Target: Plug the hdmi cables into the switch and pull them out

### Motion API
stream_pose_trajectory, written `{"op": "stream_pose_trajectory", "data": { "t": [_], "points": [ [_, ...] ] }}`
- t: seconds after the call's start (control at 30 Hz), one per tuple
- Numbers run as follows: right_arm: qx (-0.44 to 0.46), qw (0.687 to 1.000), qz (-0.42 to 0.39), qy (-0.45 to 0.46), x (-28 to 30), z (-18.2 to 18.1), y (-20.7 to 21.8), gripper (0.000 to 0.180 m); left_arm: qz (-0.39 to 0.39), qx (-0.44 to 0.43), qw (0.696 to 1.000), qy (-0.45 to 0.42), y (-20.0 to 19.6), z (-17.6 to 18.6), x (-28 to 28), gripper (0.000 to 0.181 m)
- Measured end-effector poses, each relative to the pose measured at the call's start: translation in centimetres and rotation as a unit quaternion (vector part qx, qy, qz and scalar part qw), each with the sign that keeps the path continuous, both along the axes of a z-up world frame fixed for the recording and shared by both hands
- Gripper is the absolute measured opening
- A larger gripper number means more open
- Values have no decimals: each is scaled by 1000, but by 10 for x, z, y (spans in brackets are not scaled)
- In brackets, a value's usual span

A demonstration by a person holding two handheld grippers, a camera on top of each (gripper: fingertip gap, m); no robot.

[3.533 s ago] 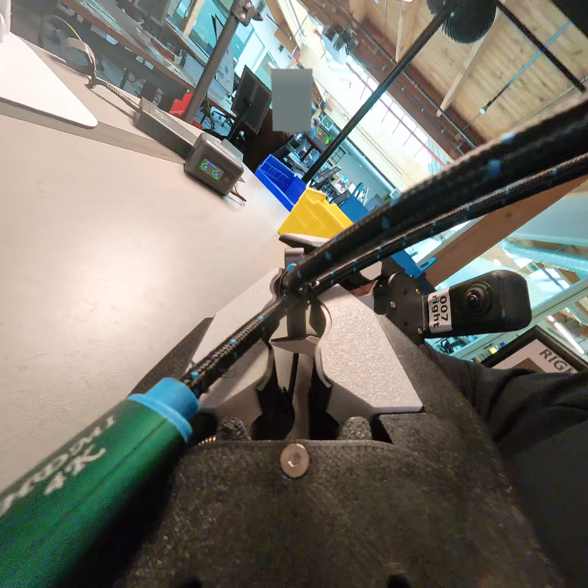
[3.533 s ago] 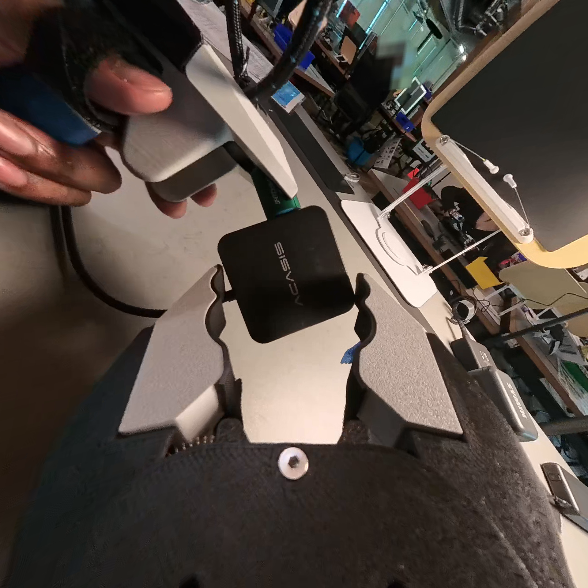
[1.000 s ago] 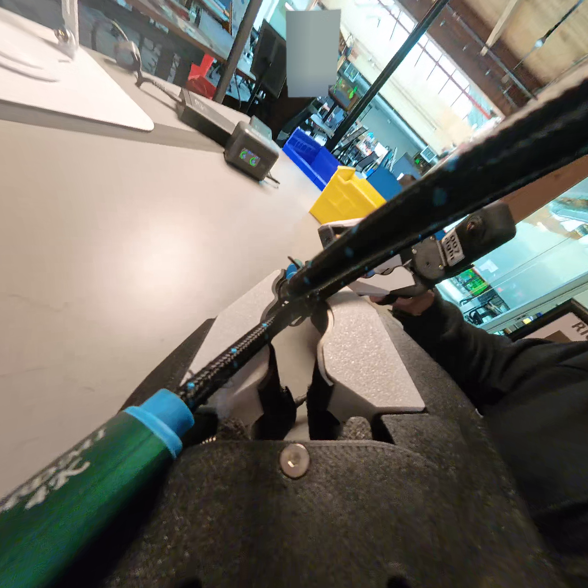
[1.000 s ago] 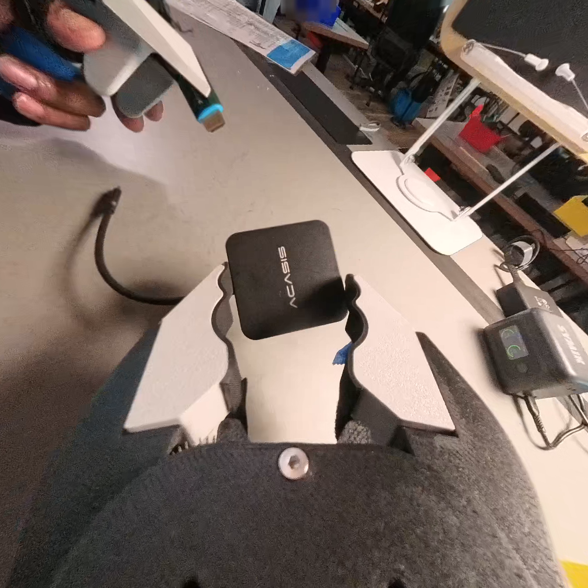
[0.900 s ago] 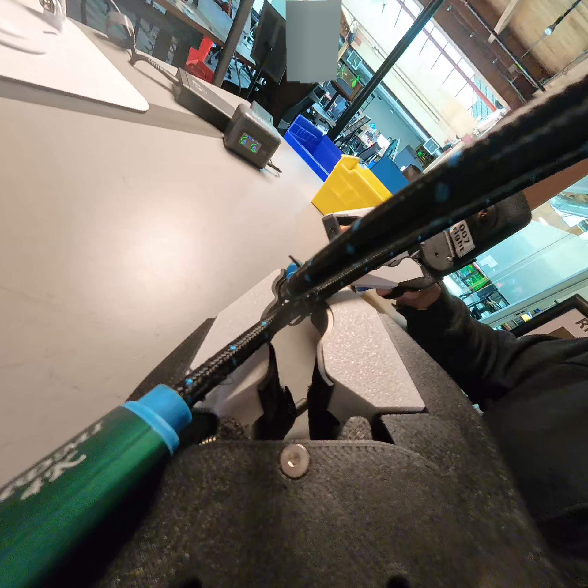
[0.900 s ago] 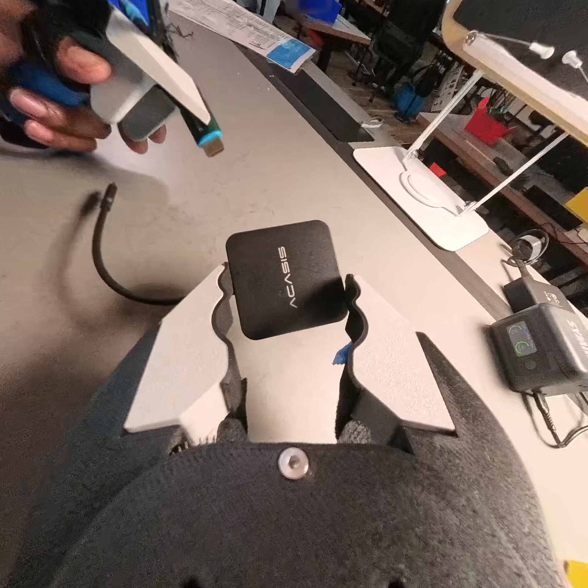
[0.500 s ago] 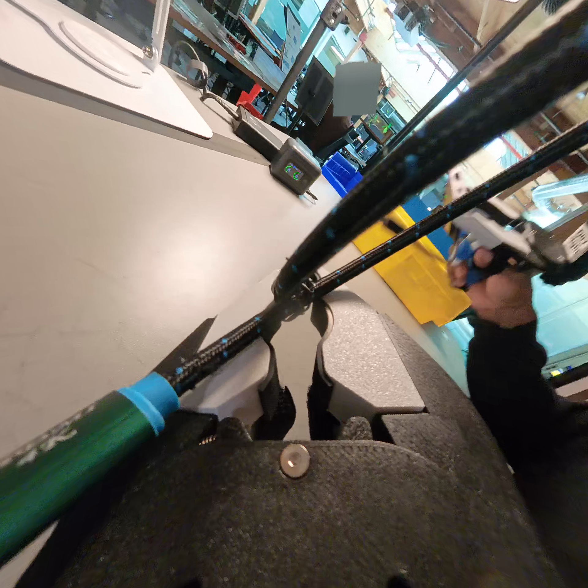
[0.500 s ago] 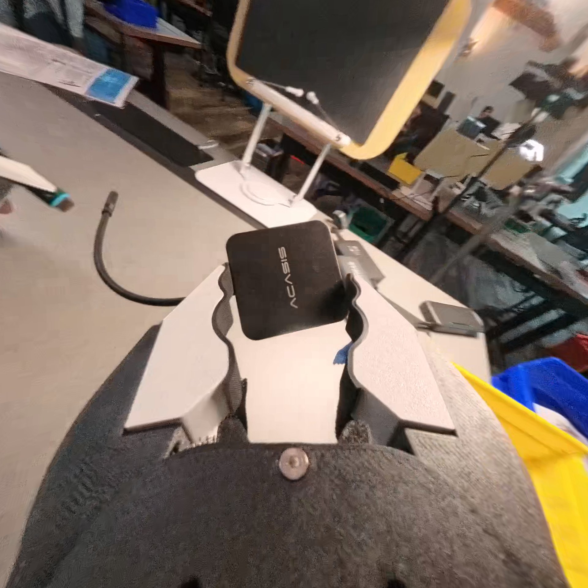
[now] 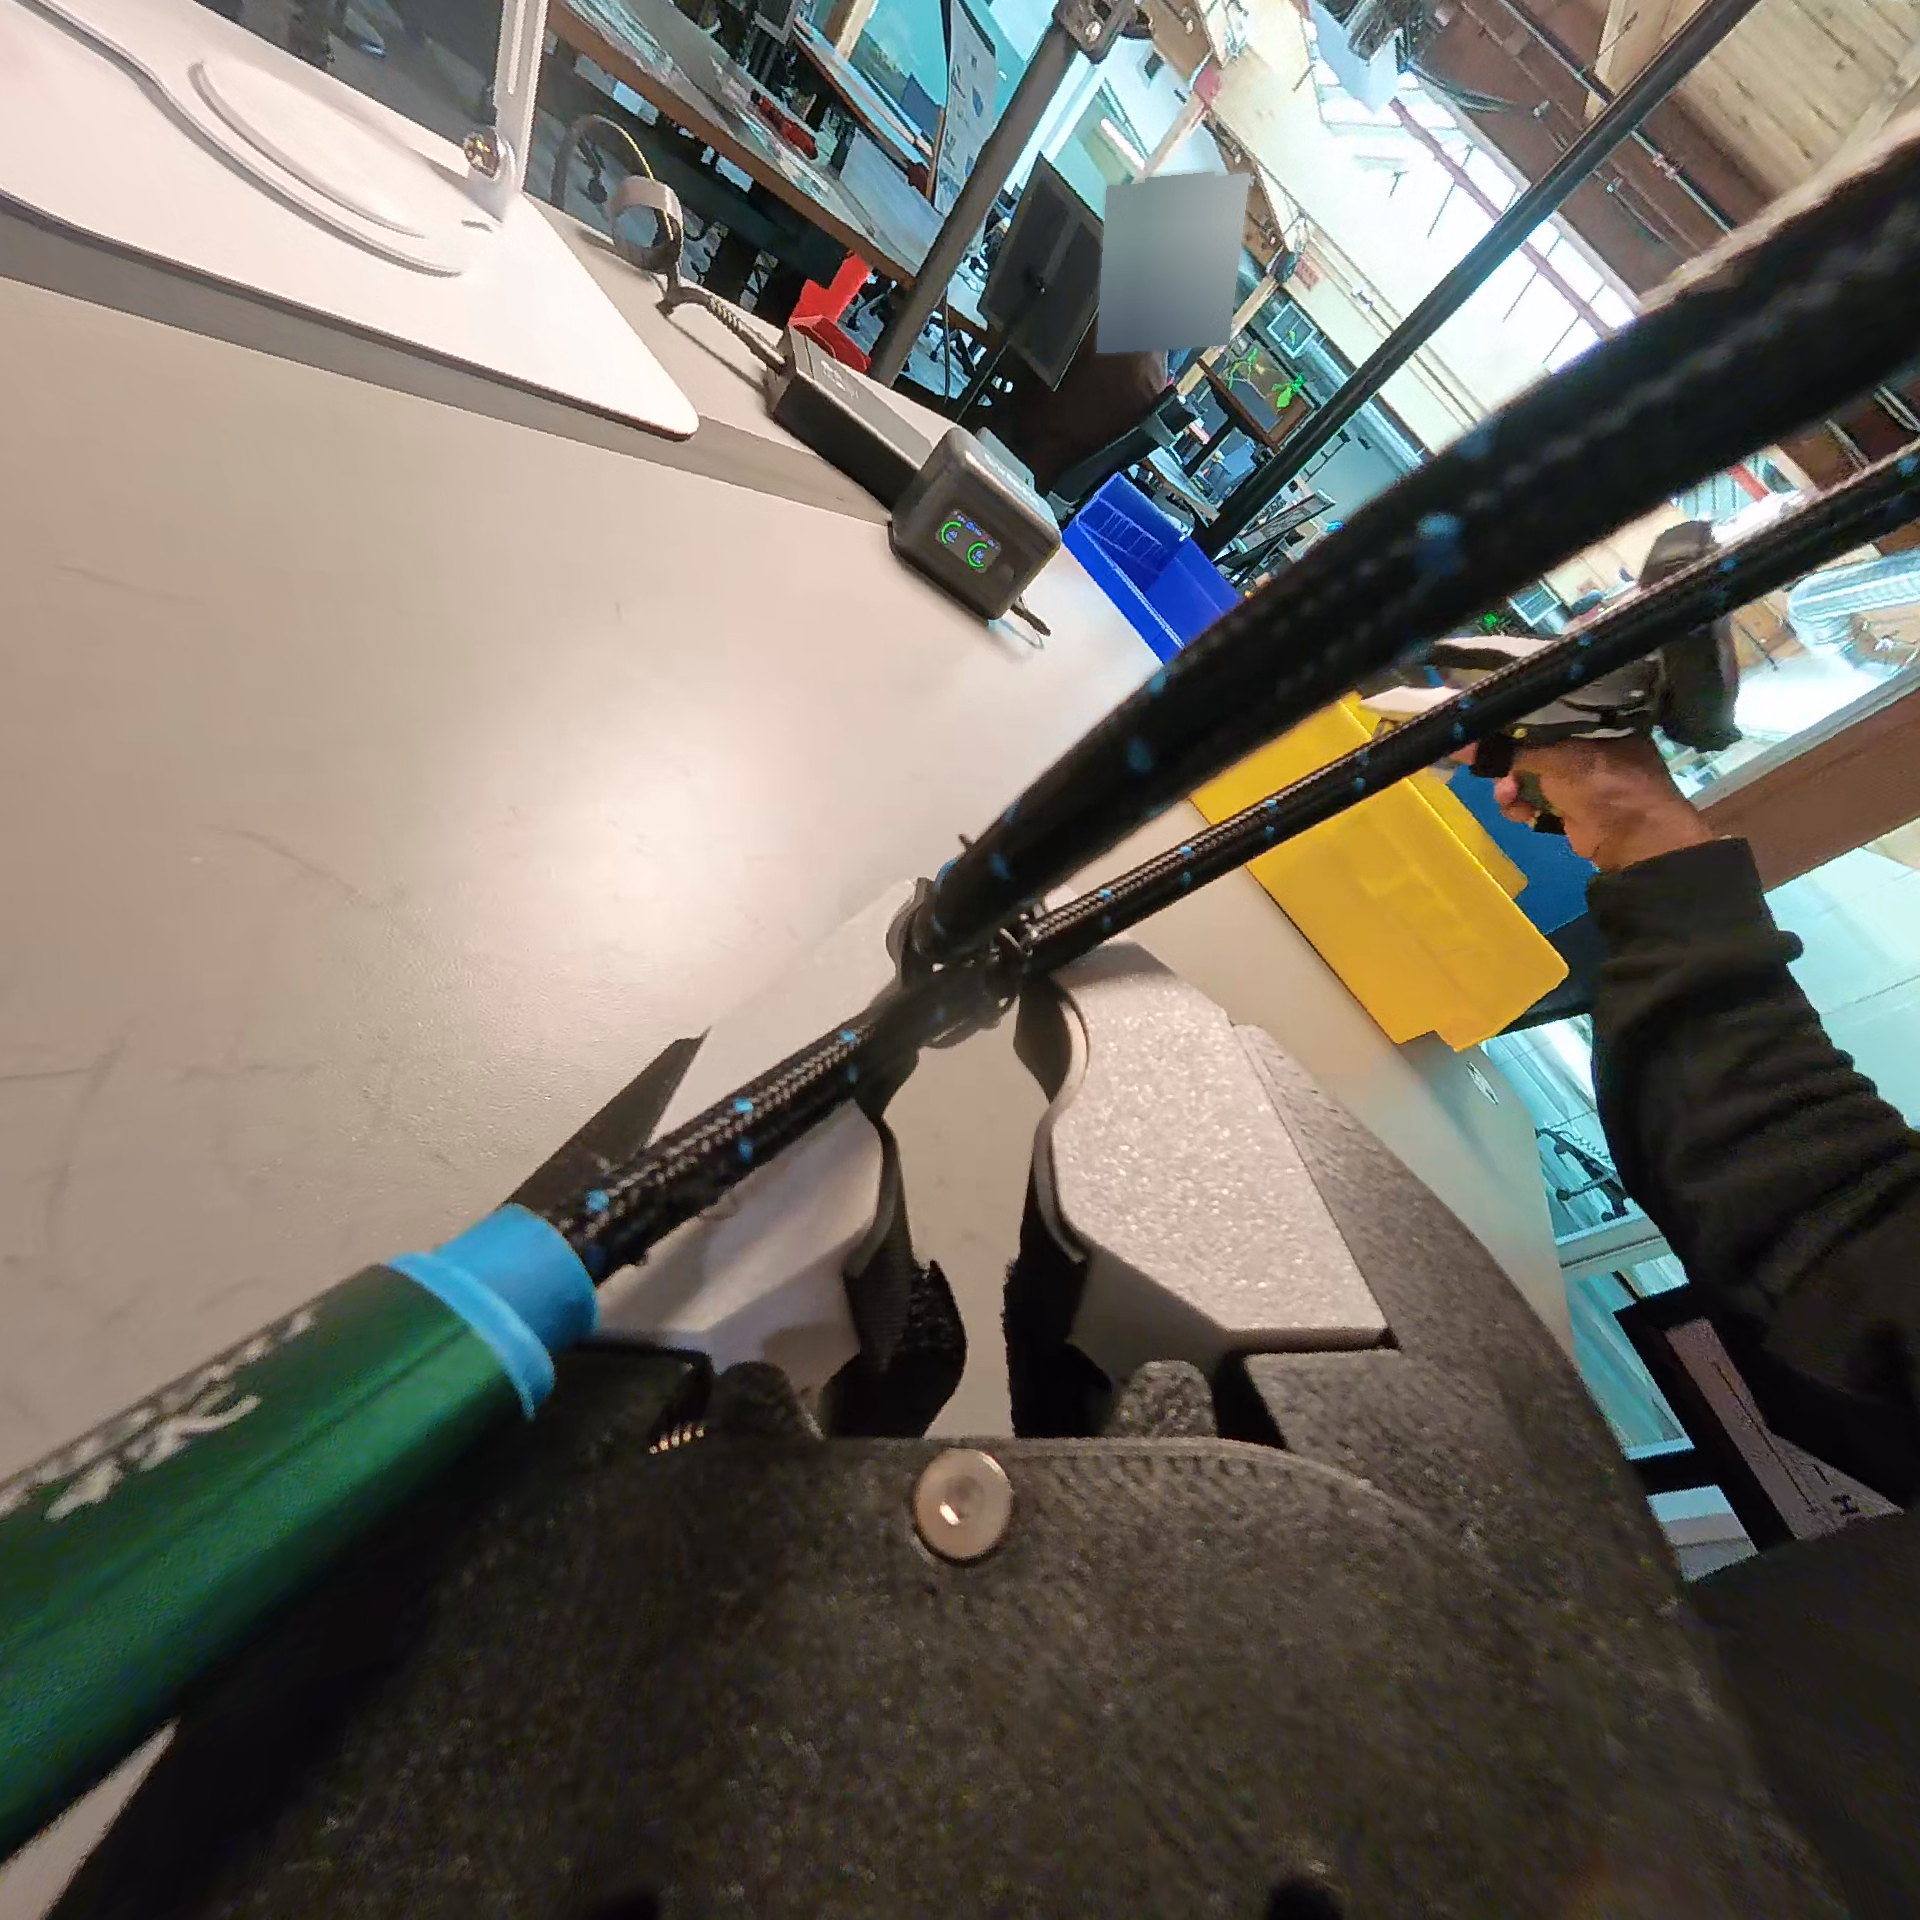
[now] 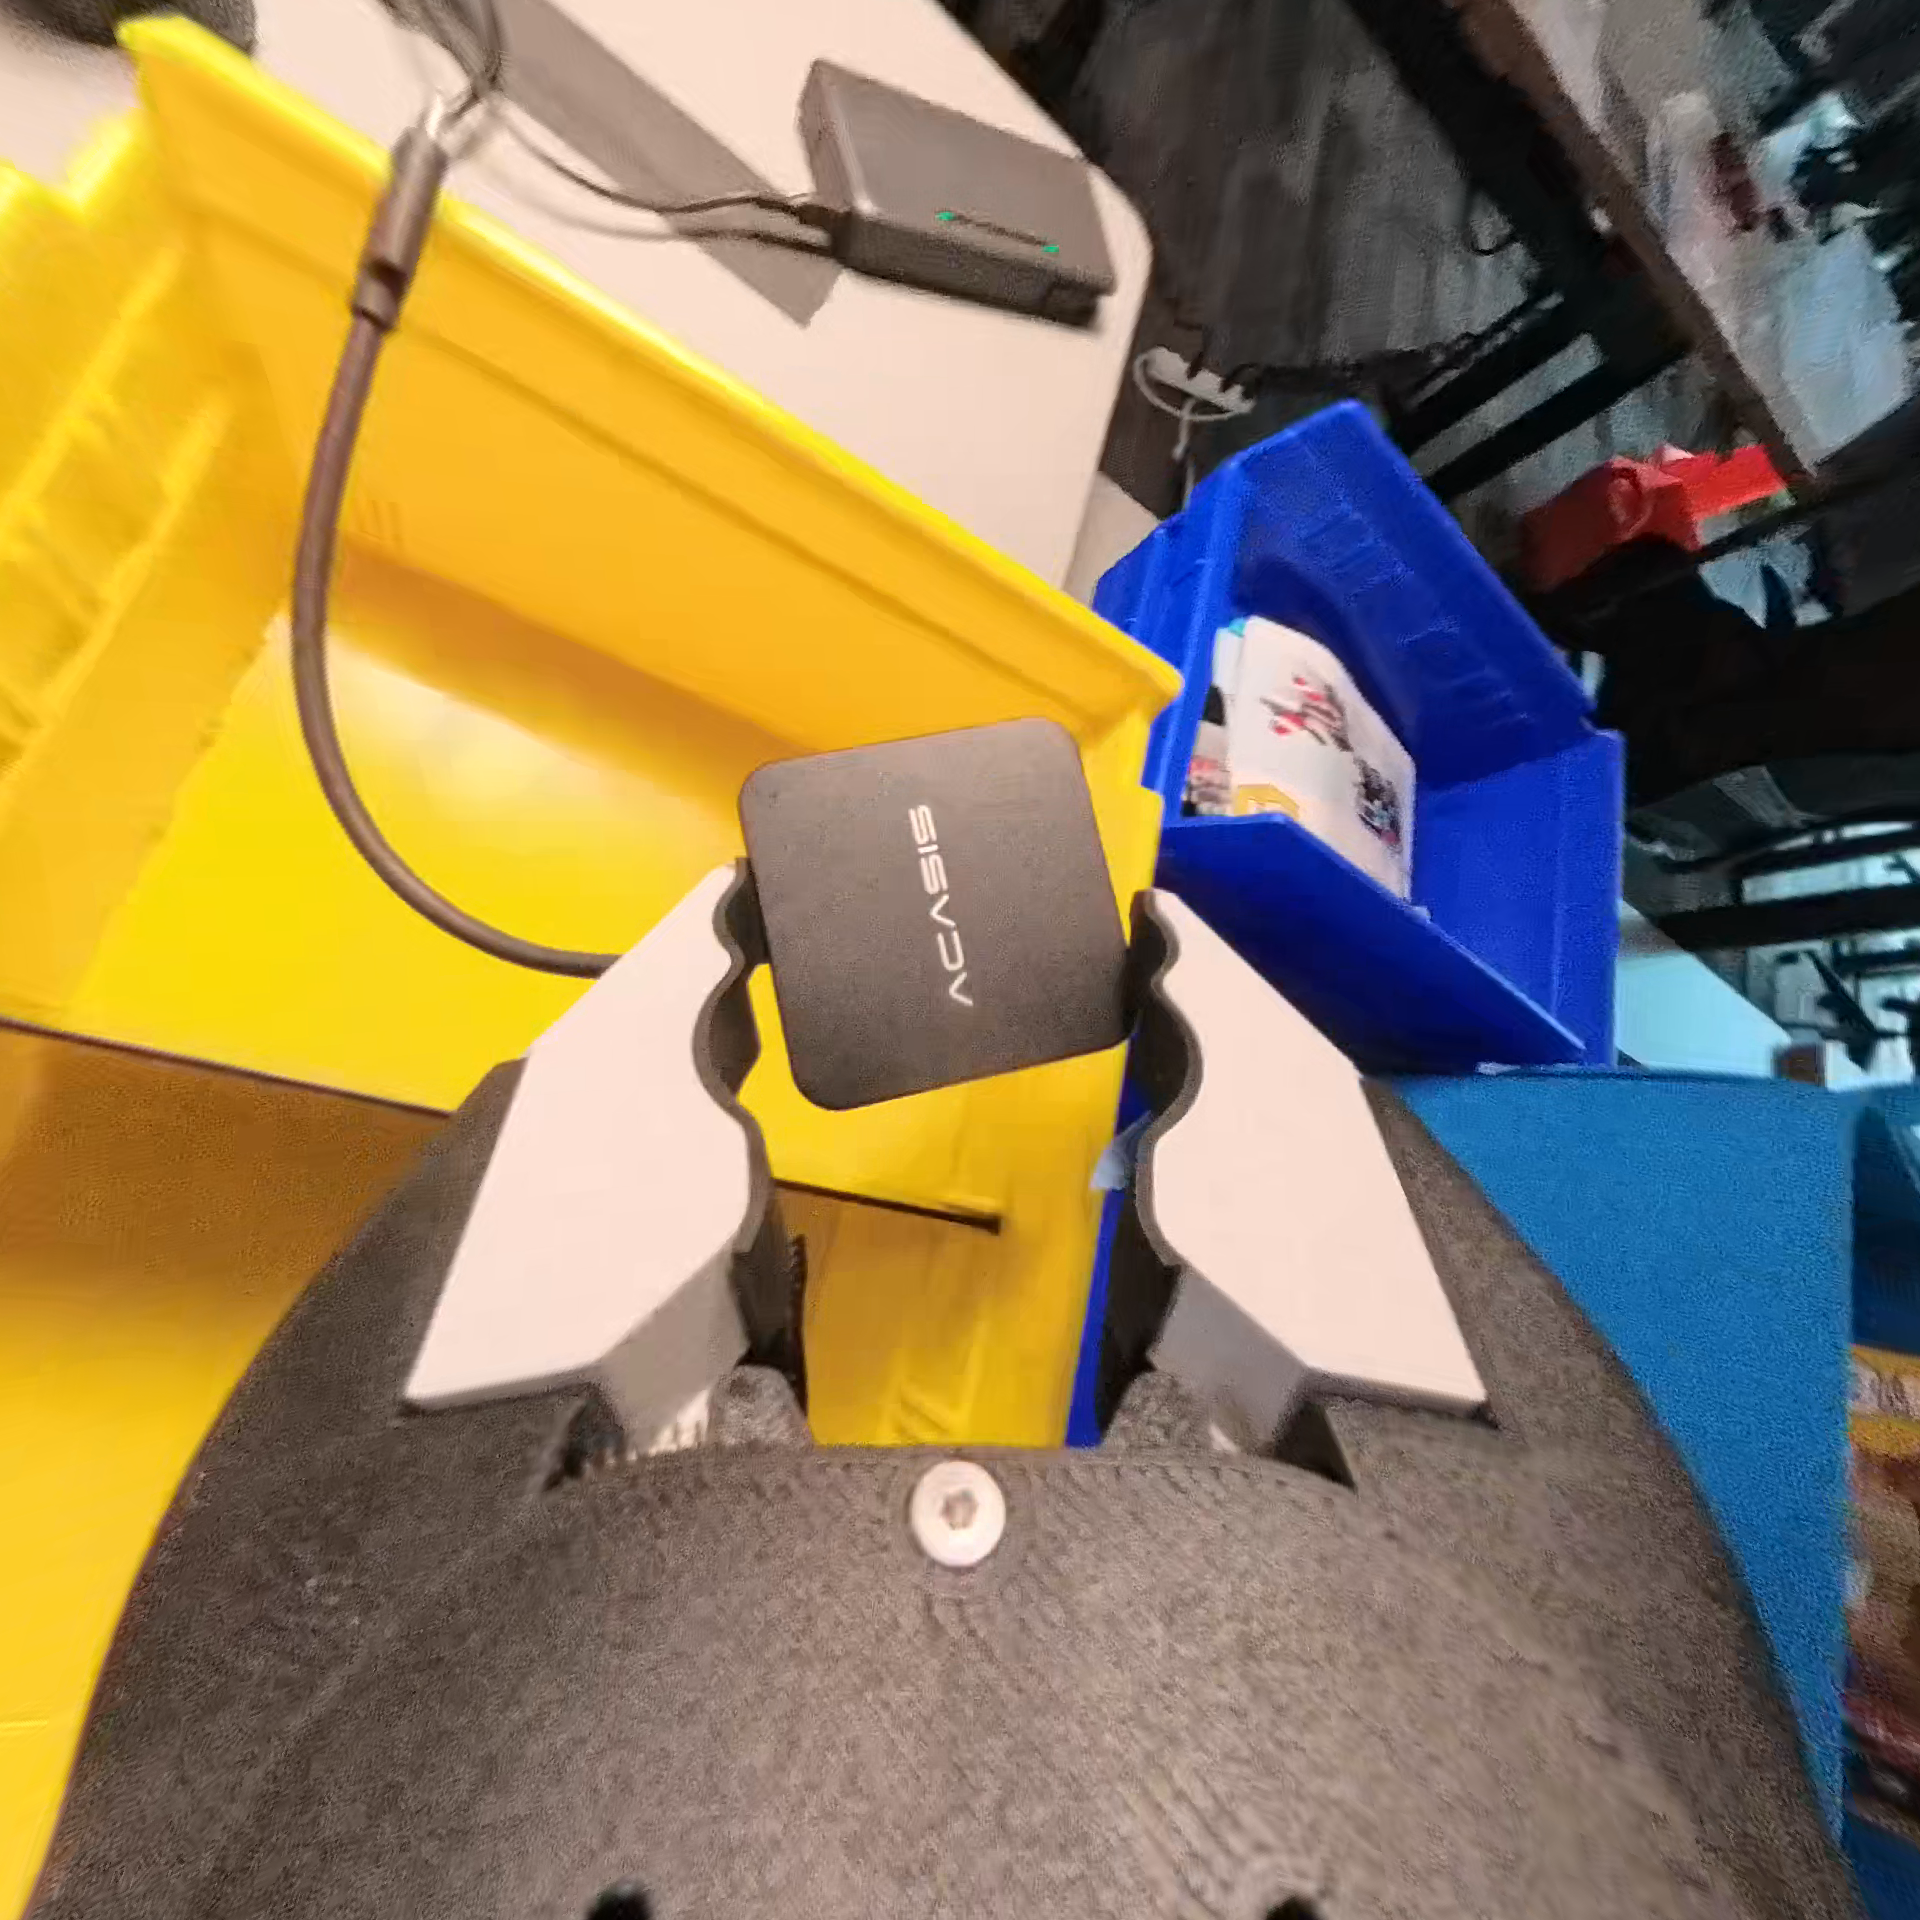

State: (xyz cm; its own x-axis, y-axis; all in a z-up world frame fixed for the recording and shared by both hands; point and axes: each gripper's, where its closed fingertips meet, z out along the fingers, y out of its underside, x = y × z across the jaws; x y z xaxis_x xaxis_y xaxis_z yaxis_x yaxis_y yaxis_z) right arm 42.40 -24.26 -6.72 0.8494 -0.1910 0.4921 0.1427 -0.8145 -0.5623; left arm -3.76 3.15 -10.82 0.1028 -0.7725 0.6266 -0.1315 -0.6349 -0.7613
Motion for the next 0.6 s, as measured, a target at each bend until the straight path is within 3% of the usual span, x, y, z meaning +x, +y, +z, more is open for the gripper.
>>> {"op": "stream_pose_trajectory", "data": {
  "t": [0.13,0.33,0.47,0.6],
  "points": [
    [-98,993,45,38,-13,-37,11,74,-1,0,1000,0,0,0,0,15],
    [-153,987,57,3,-14,-24,11,79,-37,0,999,13,-13,-4,3,15],
    [-128,990,64,-17,-36,4,16,87,-58,21,998,31,-23,-7,5,15],
    [-40,985,165,-15,-127,34,57,79,-129,56,989,43,-56,-7,11,15]
  ]
}}
